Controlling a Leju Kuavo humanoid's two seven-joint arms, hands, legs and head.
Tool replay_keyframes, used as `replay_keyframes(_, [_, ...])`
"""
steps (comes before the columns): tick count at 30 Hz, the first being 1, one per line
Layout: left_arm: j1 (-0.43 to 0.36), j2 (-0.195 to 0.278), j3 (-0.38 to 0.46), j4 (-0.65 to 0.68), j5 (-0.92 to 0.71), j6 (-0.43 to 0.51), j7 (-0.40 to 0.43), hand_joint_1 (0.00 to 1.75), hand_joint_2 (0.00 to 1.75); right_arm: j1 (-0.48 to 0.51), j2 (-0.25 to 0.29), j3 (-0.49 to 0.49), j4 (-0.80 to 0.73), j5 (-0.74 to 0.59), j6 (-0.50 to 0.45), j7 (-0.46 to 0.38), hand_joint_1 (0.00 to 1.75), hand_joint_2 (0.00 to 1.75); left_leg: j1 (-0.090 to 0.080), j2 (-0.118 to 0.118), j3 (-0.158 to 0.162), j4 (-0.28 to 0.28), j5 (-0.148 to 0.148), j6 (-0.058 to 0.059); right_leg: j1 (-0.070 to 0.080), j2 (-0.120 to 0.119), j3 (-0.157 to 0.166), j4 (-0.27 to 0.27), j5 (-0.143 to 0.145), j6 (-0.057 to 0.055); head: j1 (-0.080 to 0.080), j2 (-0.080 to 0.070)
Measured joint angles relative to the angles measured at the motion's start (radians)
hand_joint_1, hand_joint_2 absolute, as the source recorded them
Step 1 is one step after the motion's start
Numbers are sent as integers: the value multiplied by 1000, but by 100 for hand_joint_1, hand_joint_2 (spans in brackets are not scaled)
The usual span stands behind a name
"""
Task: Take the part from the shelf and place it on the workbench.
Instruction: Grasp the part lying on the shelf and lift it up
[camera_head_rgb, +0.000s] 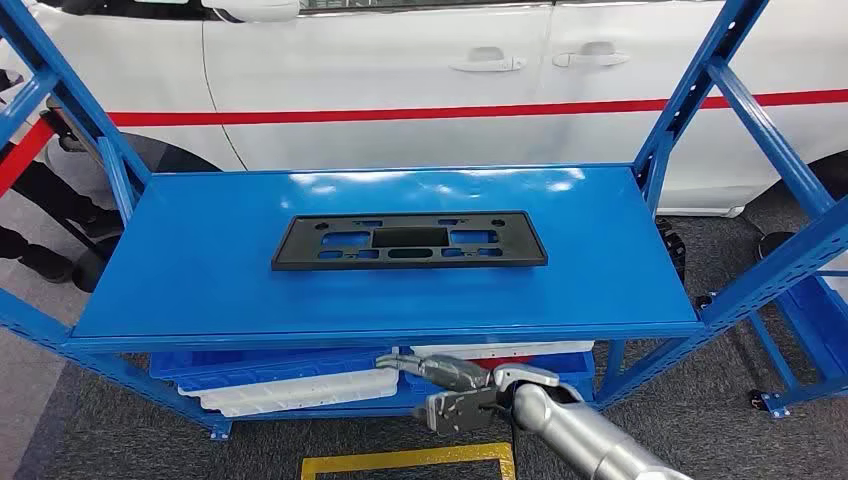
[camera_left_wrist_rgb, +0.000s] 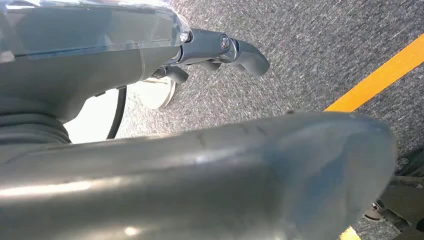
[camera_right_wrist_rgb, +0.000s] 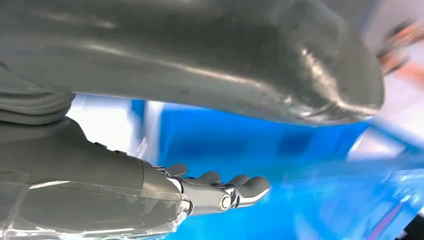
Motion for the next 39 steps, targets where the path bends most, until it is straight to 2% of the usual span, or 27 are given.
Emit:
replay_keyframes(1, [0, 0, 0, 0, 0, -1, 0, 0, 0, -16, 1, 0, 0, 4, -1, 8, 0, 0, 0, 0, 0, 0, 0, 0, 0, 0, 0, 0, 0, 0, 0, 0])
replay_keyframes(5, [-1, 0, -1, 0, 0, -2, 0, 0, 0, -103, 10, 1, -2, 35, -27, 43, 0, 175, 0, 0, 0, 0, 1, 0, 0, -2, 0, 0, 0, 0, 0, 0])
replay_keyframes(10, [-1, 0, -1, 0, 0, -2, 2, 0, 0, -205, 30, 15, -1, 212, -215, 123, 0, 175, 0, -2, -6, 0, 4, 0, 0, -1, -5, 2, 3, 1, 0, 0])
replay_keyframes(13, [-2, -1, -3, 0, 0, -4, 4, 0, 0, -281, 50, 35, 1, 304, -295, 176, 0, 175, 0, -2, -9, 0, 6, 1, 0, -2, -10, 3, 4, 1, 0, 0])
replay_keyframes(17, [-3, -2, -14, 0, 0, -7, 5, 0, 0, -360, 71, 71, 19, 378, -342, 219, 0, 175, 0, -4, -13, 0, 8, 1, 0, -4, -14, 4, 5, 1, 0, 0])
replay_keyframes(21, [-6, -3, -26, 0, 0, -8, 5, 0, 0, -433, 79, 110, 45, 401, -361, 227, 0, 175, 0, -4, -16, 0, 10, 1, 0, -5, -16, 4, 6, 1, 0, 0])
replay_keyframes(27, [-6, -3, -27, 0, 5, -4, 0, 0, 0, -489, 82, 174, 69, 444, -477, 241, 0, 175, 0, -6, -16, 0, 10, 1, 0, -5, -16, 4, 7, 2, 0, 0])
replay_keyframes(36, [-5, -3, -27, 0, 9, 4, -1, 0, 0, -504, 113, 274, 126, 610, -676, 365, 0, 175, 0, -6, -16, 0, 10, 1, 0, -5, -16, 4, 7, 2, 0, 0])
replay_keyframes(39, [-6, -3, -27, 0, 2, 4, 1, 0, 0, -504, 131, 302, 173, 697, -780, 404, 0, 175, 0, -6, -16, 0, 10, 1, 0, -5, -16, 4, 7, 2, 0, 0])
